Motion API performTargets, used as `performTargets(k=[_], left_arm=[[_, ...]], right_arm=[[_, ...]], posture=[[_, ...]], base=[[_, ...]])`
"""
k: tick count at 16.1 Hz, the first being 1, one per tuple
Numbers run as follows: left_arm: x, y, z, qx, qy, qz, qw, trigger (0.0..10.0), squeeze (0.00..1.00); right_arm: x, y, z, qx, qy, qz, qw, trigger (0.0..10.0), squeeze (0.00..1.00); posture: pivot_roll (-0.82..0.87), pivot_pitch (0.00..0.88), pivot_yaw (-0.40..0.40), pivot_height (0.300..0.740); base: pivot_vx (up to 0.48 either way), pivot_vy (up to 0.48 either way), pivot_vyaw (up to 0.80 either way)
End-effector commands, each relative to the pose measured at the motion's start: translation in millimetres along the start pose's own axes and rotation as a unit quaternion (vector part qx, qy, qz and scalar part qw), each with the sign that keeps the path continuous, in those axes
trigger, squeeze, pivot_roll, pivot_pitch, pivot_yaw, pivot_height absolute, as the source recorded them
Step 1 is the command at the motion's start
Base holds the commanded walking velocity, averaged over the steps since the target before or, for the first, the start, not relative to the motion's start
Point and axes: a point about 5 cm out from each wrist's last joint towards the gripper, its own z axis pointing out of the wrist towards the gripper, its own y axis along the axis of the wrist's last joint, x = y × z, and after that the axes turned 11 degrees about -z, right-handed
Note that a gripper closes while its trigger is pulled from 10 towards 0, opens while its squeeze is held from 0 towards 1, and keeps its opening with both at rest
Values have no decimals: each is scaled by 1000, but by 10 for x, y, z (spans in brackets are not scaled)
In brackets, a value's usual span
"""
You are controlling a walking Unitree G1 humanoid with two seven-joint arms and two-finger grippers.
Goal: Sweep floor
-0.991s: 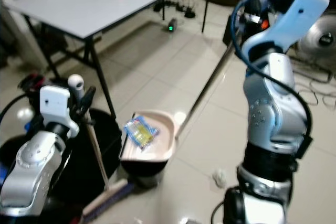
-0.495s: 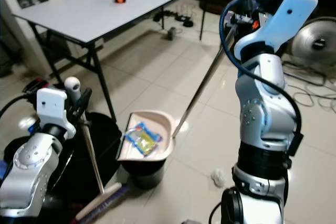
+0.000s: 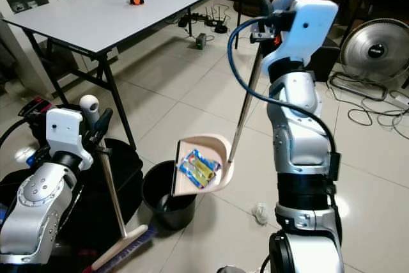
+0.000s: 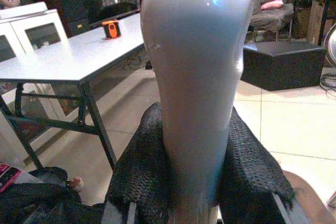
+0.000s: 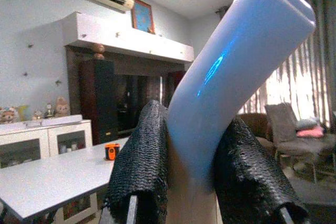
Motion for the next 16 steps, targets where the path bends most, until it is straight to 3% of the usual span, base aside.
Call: performTargets(k=[1,2,6,9,12,16], left_arm=[[0,66,-7,-15,-1,7,1000,10000,0],[1,66,-10,-14,-1,7,1000,10000,0],[5,67,-27,-14,2,8,1000,10000,0],[-2,73,-25,-14,0,9,1000,10000,0],[0,74,-24,-13,0,9,1000,10000,0],[-13,55,5,-6,-6,6,1000,10000,0]], right_arm=[[130,150,71,-51,27,-15,998,10000,0],[171,155,74,-58,35,-20,997,10000,0],[585,184,13,-113,117,-52,985,10000,0],[905,138,-133,-130,175,-51,975,10000,0],[1080,113,-261,-138,217,-48,965,10000,0],[1231,96,-399,-176,272,-117,939,10000,0]], posture=[[-31,0,24,740],[-31,0,24,740],[-24,0,17,740],[-21,0,20,740],[-23,0,23,740],[-27,0,27,740]], base=[[0,0,0],[0,0,0],[0,0,0],[0,0,0],[0,0,0],[0,0,0]])
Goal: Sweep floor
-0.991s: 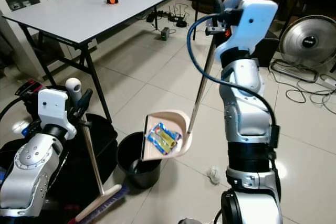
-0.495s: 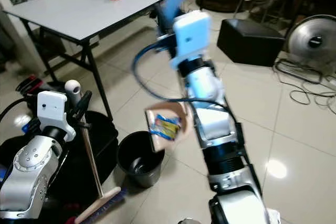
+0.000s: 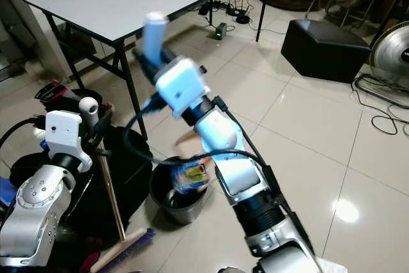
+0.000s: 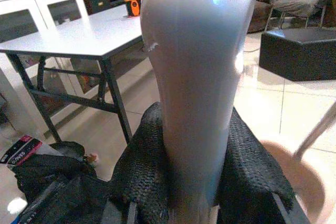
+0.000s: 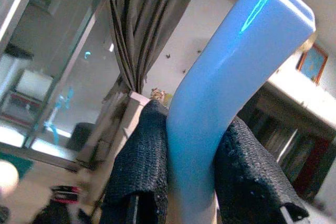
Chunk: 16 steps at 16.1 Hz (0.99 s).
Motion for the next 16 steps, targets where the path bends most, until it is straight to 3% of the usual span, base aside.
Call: performTargets(k=[1,5,6,7,10,12,14,16], left_arm=[[-18,72,26,-11,-7,7,1000,10000,0],[-27,77,41,-11,-11,7,1000,10000,0],[-29,77,42,-10,-12,5,1000,10000,0],[-43,78,45,-10,-17,2,1000,10000,0],[-85,74,61,-9,-27,-4,1000,10000,0],[-223,42,161,1,-65,-13,998,10000,0],[-238,38,181,3,-72,-15,997,10000,0],[-260,40,193,4,-78,-16,997,10000,0]], right_arm=[[-38,106,35,-34,-4,-21,999,10000,0],[-83,169,55,-57,-18,-69,996,10000,0],[-144,169,57,-53,-35,-83,994,10000,0],[-312,143,41,-35,-78,-105,991,10000,0],[-558,47,-49,18,-138,-119,983,10000,0],[-846,-280,-494,170,-223,-72,957,10000,0],[-883,-338,-638,198,-250,-54,946,10000,0],[-948,-356,-760,213,-271,-88,935,10000,0]], posture=[[-27,0,27,740],[-24,0,27,740],[-25,0,27,740],[-25,0,27,740],[-31,0,27,740],[-56,0,30,740],[-62,0,32,740],[-72,0,36,740]], base=[[0,0,0],[0,0,0],[0,0,0],[0,0,0],[0,0,0],[-122,0,0],[-266,0,0],[-281,0,0]])
